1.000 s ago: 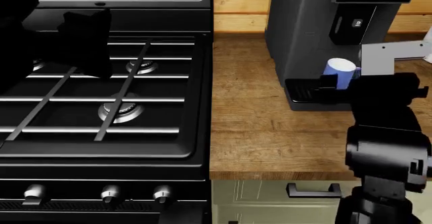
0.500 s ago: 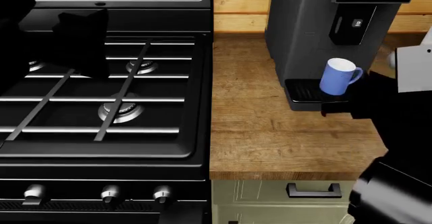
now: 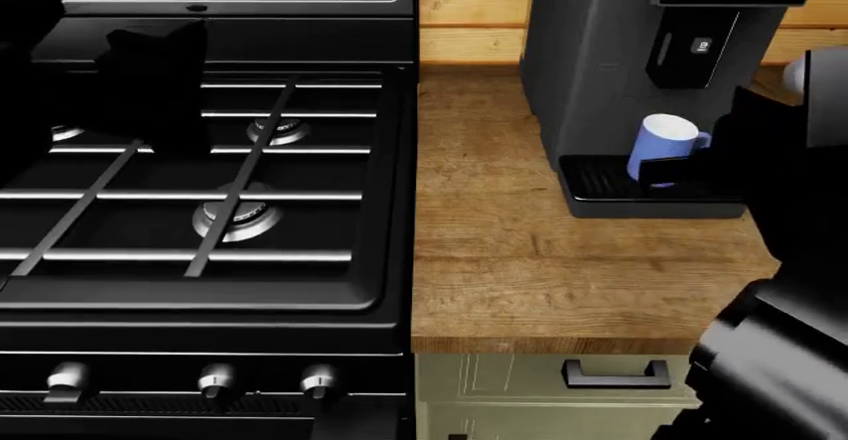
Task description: Pick the mug from the cabinet, place it under the coffee machine dispenser, and press the start button.
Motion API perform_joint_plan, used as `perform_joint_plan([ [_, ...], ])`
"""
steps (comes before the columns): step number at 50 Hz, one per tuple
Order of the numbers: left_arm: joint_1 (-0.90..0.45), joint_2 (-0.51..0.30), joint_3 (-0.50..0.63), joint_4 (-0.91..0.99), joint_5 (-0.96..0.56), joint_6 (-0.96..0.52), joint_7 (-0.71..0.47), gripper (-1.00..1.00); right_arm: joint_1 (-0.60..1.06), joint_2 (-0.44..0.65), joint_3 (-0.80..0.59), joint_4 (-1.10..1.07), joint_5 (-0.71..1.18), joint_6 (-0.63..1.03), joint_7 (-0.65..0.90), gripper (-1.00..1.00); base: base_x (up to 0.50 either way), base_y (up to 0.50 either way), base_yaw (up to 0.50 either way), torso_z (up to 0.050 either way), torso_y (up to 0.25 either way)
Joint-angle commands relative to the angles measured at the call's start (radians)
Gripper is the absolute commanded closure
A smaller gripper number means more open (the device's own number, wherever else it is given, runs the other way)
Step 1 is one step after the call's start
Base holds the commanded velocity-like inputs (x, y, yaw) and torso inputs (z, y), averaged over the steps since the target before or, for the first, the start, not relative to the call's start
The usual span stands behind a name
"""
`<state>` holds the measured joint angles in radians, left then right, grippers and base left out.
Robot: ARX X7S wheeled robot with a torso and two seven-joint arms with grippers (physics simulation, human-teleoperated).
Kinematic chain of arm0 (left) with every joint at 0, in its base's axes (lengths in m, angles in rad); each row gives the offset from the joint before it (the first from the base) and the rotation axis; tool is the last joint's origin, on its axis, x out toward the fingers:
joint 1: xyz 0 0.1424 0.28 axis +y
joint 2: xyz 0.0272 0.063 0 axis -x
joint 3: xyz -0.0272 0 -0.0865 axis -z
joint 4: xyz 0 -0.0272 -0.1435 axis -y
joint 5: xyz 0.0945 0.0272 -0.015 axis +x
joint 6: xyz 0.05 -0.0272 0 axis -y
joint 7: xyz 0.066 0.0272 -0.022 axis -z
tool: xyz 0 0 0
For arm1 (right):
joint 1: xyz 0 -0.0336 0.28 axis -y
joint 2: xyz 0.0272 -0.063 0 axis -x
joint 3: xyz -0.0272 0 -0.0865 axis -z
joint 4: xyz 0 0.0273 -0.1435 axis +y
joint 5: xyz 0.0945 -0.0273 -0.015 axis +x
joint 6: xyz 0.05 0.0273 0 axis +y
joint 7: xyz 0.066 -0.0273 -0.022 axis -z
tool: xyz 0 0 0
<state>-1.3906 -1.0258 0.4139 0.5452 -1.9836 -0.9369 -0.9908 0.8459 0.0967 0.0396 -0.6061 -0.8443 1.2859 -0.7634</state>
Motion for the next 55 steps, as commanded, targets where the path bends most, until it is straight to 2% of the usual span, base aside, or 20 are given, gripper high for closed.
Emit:
perform_joint_plan([
  [1,0.006,-0.005,-0.002,0.004,-0.003,0.006,0.0,-1.0,-0.013,-0.027,0.065,0.091,0.076,-0.113,0.073,1.0,0.0,0.0,0.0,0.0,0.0],
  [17,0.024,-0.015,-0.008,0.005,0.01,0.011,0.015,-1.0,0.039,-0.015,0.134,0.262,0.177,-0.245,0.207,1.0,0.0,0.0,0.0,0.0,0.0],
  [25,0.022,-0.007,-0.002,0.002,0.015,0.01,0.017,-1.0,0.086,-0.011,0.126,0.278,0.192,-0.246,0.222,1.0,0.0,0.0,0.0,0.0,0.0],
  [37,0.021,-0.009,-0.001,0.008,0.003,0.017,0.002,-1.0,0.09,-0.041,0.119,0.45,0.268,-0.352,0.316,1.0,0.0,0.0,0.0,0.0,0.0],
  [55,0.002,0.01,0.02,-0.004,-0.001,0.008,-0.011,-1.0,0.137,-0.008,0.135,0.589,0.325,-0.425,0.401,1.0,0.0,0.0,0.0,0.0,0.0],
])
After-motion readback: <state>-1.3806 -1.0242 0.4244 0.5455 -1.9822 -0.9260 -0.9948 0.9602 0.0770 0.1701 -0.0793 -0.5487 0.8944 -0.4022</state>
